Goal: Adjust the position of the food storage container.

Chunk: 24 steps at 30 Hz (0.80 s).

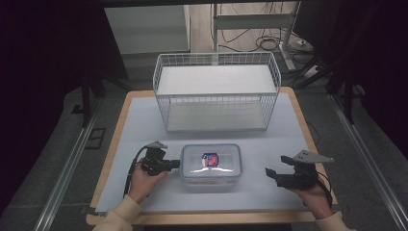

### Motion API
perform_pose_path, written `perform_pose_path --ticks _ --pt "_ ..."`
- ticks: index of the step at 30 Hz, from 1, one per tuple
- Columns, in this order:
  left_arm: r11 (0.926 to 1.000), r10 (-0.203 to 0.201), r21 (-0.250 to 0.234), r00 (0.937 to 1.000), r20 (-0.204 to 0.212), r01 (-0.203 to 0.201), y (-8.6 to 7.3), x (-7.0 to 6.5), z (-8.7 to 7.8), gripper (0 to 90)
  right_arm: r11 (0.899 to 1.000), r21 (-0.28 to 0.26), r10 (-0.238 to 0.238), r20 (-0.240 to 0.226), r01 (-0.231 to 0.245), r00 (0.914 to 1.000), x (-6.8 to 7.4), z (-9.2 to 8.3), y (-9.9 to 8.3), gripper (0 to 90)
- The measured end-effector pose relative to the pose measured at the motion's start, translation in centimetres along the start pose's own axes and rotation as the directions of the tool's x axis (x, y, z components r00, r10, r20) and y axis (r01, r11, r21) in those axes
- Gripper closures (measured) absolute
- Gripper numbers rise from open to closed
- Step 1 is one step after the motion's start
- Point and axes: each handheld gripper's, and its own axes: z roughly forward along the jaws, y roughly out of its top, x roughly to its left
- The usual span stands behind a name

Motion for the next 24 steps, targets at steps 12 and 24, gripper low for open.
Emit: perform_pose_path --ticks 12,24 --pt "0.9950 0.018 -0.098 0.9998 0.000 -0.018 -0.5 -0.3 -1.9 90.0 0.999 -0.021 0.036 -0.033 -0.037 0.9988 0.3 0.1 0.2 17.1" --pt "0.9817 0.005 -0.190 0.9992 -0.040 -0.013 -1.8 -0.3 -5.1 63.7 0.998 -0.005 0.056 -0.058 -0.056 0.9968 0.7 1.0 -0.1 17.5"
